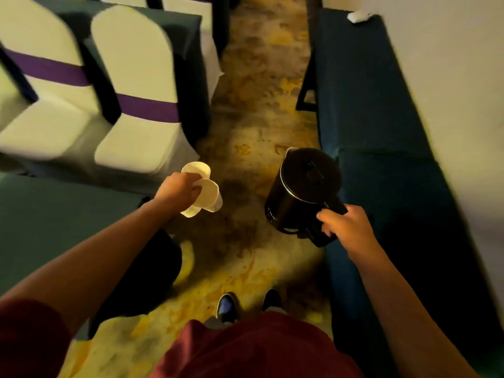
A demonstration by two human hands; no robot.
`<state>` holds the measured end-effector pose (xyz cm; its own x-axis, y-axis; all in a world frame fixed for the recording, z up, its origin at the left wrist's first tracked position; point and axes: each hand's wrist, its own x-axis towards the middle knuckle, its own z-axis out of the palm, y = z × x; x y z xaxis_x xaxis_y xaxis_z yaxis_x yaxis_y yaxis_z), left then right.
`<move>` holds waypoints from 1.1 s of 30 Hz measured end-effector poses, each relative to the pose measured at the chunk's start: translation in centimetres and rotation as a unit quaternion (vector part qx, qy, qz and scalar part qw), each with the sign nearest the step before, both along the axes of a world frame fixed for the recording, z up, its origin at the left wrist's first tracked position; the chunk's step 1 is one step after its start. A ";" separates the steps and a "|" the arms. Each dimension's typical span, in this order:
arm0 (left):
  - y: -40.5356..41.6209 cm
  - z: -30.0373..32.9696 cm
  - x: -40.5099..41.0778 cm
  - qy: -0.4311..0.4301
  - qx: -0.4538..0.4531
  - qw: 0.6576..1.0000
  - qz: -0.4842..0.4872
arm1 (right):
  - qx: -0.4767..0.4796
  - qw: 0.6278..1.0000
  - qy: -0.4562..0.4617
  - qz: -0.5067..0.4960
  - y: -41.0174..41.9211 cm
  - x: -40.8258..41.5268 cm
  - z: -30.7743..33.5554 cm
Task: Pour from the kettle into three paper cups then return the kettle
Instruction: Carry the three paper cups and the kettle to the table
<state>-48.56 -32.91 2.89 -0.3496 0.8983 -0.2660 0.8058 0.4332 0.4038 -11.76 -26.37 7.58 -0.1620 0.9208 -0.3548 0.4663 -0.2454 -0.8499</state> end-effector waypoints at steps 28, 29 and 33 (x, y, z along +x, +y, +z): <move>-35.1 -3.5 -21.6 0.052 -0.008 0.945 0.321 | -0.046 0.958 -0.004 0.283 -15.9 -33.8 -3.3; -35.7 -3.7 -22.6 0.048 -0.011 0.949 0.312 | -0.049 0.964 -0.003 0.263 -17.2 -34.8 -3.4; -36.7 -4.6 -26.2 0.034 -0.026 0.964 0.263 | -0.027 0.976 -0.019 0.215 -21.8 -38.8 -3.8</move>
